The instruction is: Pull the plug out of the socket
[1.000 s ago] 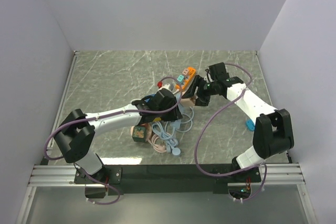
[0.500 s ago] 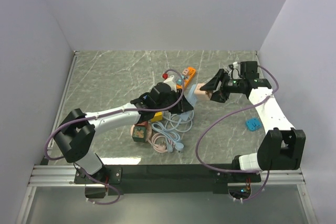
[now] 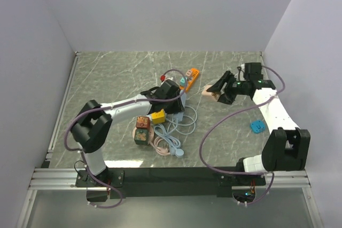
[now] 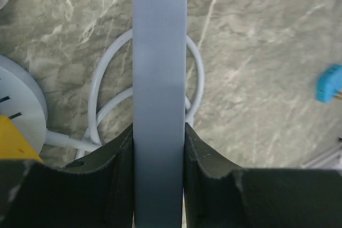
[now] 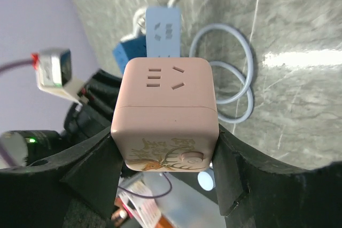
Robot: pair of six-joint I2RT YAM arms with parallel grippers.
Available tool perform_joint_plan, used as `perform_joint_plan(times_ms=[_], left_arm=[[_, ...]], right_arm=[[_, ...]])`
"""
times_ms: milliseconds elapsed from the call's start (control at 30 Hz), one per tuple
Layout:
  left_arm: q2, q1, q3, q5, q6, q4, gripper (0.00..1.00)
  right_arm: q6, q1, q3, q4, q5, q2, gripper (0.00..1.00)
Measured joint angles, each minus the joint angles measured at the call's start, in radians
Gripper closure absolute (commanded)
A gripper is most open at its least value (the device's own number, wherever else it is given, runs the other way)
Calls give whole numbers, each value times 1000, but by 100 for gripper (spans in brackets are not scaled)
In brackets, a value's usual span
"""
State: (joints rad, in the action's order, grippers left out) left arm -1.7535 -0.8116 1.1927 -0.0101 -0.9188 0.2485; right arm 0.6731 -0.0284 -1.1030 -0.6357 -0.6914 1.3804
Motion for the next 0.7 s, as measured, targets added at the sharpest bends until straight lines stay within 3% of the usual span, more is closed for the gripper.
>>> perform_joint_plan(times_ms=[167, 400, 567, 700], left_arm=[[-39, -21, 50, -43, -15, 81, 100], [46, -24, 47, -27, -18, 122, 100], [100, -22, 206, 14, 2, 189, 100], [165, -14, 364, 42, 17, 217, 100]], right_arm=[[12, 77, 0, -14, 93, 50, 100], [-10, -62, -18, -114, 478, 42, 100], [-3, -155, -6, -138, 692, 109, 100], [13, -167, -6, -139, 755, 233, 100]])
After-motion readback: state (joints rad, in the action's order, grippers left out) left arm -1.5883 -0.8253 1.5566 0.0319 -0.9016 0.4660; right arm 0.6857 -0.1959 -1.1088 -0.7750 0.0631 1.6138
